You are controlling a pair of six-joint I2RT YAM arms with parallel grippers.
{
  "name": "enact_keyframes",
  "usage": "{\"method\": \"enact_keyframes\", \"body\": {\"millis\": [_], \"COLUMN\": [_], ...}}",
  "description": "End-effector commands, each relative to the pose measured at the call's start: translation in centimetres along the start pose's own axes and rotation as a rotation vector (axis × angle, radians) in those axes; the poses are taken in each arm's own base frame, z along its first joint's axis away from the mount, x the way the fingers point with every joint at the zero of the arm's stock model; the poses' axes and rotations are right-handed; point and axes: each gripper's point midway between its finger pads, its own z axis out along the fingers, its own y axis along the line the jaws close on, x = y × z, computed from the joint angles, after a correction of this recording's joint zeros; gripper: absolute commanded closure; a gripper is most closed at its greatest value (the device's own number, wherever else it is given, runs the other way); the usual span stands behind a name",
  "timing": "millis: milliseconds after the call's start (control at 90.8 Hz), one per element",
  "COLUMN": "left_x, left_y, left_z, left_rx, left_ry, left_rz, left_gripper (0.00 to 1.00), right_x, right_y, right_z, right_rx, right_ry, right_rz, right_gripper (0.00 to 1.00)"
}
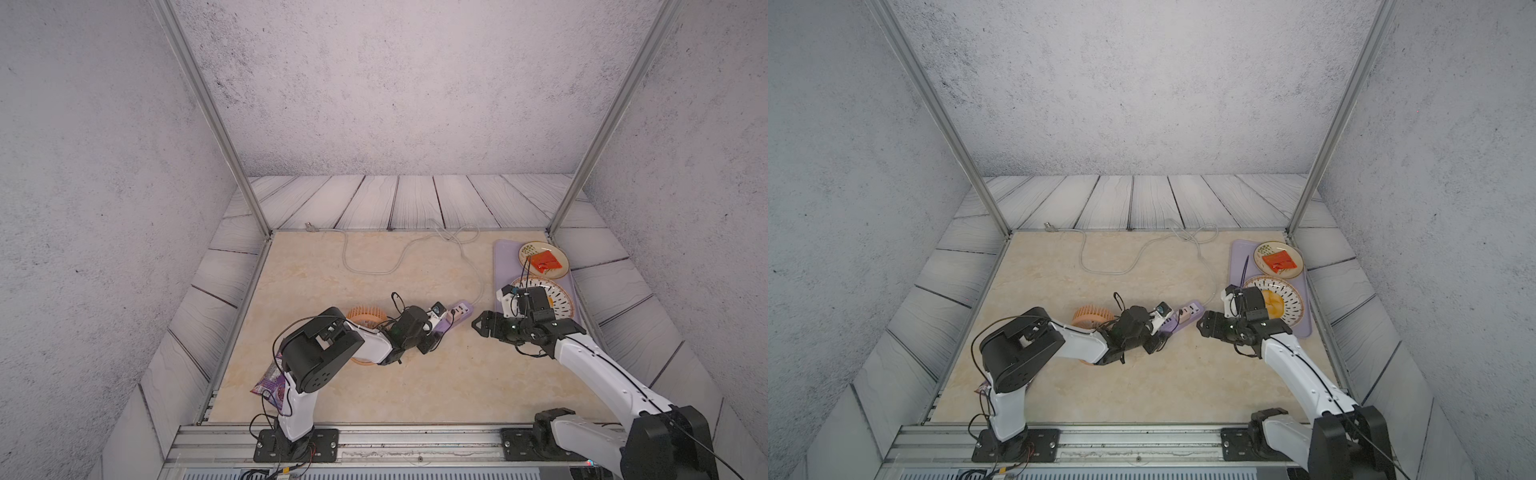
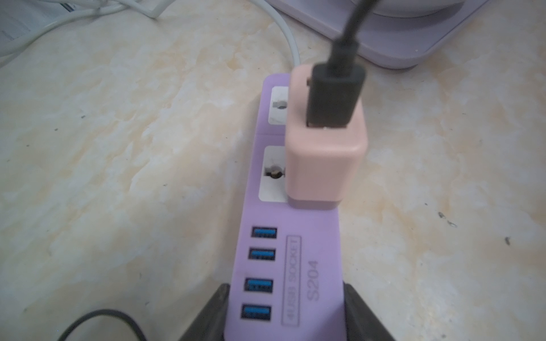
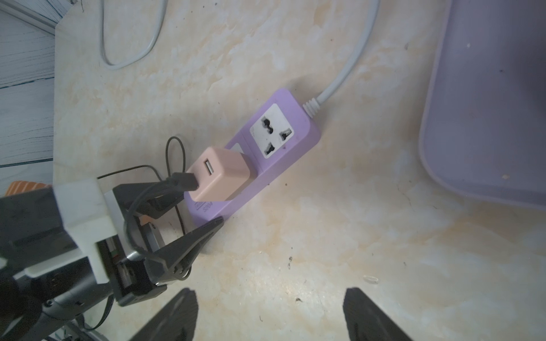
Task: Unplug the desk fan from the power strip
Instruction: Adjust the socket at the center of the board.
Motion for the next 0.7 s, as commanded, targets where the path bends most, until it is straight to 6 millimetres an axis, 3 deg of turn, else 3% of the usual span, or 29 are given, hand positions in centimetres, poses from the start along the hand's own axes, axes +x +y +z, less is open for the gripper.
{"method": "enact_keyframes", "body": {"millis": [0, 385, 473, 694], "left_x": [0.0, 0.1, 0.1, 0.0], "left_y": [-0.7, -0.5, -0.6, -0.5], "left_z": [-0.5, -1.1, -1.2, -1.3], "left_rx": [0.044, 0.054, 0.066, 0.079], "left_ry": [0.012, 0.035, 0.036, 0.044], "left_rz": [0.016, 0.027, 0.025, 0.019], "left_gripper": [0.88, 0.92, 0.92, 0.92], "right_x": [-0.3, -1.3, -1.5, -1.0], "right_y": [-0.4, 0.9, 1.3, 2.8], "right_z": [0.5, 1.6, 1.8, 2.7], "right_rx": [0.058, 0.066, 0.037, -0.048], "right_ry": [-0.039, -0.298, -0.323, -0.314], "right_rz": [-0.049, -0.231, -0.258, -0.37], "right_gripper": [0.19, 0.24, 0.29, 0.28]}}
